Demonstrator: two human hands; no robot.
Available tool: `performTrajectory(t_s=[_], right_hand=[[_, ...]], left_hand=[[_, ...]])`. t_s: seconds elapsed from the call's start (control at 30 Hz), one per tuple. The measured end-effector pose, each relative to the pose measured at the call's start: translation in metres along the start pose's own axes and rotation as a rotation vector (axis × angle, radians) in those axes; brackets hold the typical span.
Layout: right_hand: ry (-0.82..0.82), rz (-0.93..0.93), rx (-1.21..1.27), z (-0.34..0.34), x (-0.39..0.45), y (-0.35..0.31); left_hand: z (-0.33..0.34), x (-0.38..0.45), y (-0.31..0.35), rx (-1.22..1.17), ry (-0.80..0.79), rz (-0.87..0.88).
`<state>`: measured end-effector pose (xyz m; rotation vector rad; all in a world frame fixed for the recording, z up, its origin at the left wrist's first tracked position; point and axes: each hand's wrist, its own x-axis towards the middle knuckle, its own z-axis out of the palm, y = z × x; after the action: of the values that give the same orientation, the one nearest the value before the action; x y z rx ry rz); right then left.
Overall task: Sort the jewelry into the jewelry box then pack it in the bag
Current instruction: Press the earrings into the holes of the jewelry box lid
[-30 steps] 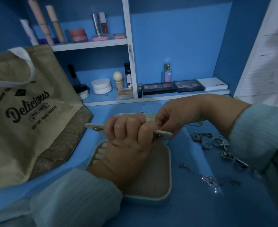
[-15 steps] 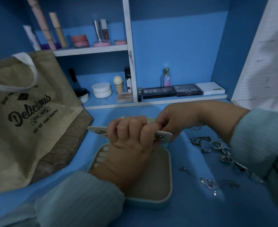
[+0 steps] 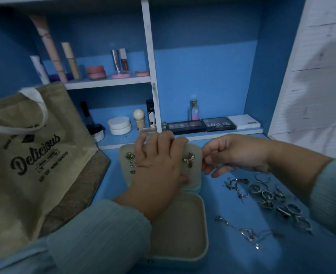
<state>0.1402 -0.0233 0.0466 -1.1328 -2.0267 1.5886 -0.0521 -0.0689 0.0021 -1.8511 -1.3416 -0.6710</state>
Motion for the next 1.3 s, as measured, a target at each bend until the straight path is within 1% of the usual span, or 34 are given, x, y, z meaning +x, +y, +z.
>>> performTrajectory(t_s=[0.1,0.17,0.2,0.23,0.3,0.37,0.43,0.5,0.57,0.73,0.87,1.03,1.17,1.3], right_hand=[[0.073,0.01,0.011,0.007,0.001,0.003],[0.121,0.018,0.023,0.01,0.003,0.004],[0.146,0.024,0.031,0.011,0.004,0.004],[0.177,0.036,0.04,0.011,0.004,0.005],[0.255,0.07,0.01,0.008,0.004,0.007],[0.352,0.114,-0.149,0.0,0.002,0.011],[0.417,0.157,-0.345,-0.008,-0.001,0.016],[0.417,0.17,-0.541,-0.017,-0.007,0.021],[0.382,0.174,-0.693,-0.02,-0.012,0.025],[0.299,0.186,-0.839,-0.016,-0.012,0.041],[0.286,0.164,-0.826,-0.013,-0.008,0.049],[0.343,0.158,-0.788,-0.012,-0.006,0.052],[0.383,0.17,-0.723,-0.013,-0.011,0.055],[0.541,0.133,-0.606,-0.022,-0.023,0.056]], left_hand=[[0.007,0.008,-0.006,-0.023,-0.076,0.012],[0.009,0.015,-0.01,-0.038,-0.158,0.028],[0.008,0.02,-0.011,-0.047,-0.22,0.034],[0.005,0.025,-0.011,-0.053,-0.315,0.037],[0.007,0.035,-0.013,-0.089,-0.54,0.029],[0.014,0.047,-0.016,-0.161,-0.756,0.017],[0.023,0.056,-0.02,-0.229,-0.909,0.016],[0.031,0.064,-0.023,-0.252,-1.045,0.027],[0.037,0.067,-0.024,-0.268,-1.143,0.045],[0.052,0.069,-0.027,-0.373,-1.271,0.029],[0.054,0.069,-0.029,-0.402,-1.302,0.008],[0.049,0.07,-0.027,-0.382,-1.314,0.015],[0.045,0.073,-0.025,-0.259,-1.354,0.079],[0.04,0.08,-0.016,-0.124,-1.366,0.145]])
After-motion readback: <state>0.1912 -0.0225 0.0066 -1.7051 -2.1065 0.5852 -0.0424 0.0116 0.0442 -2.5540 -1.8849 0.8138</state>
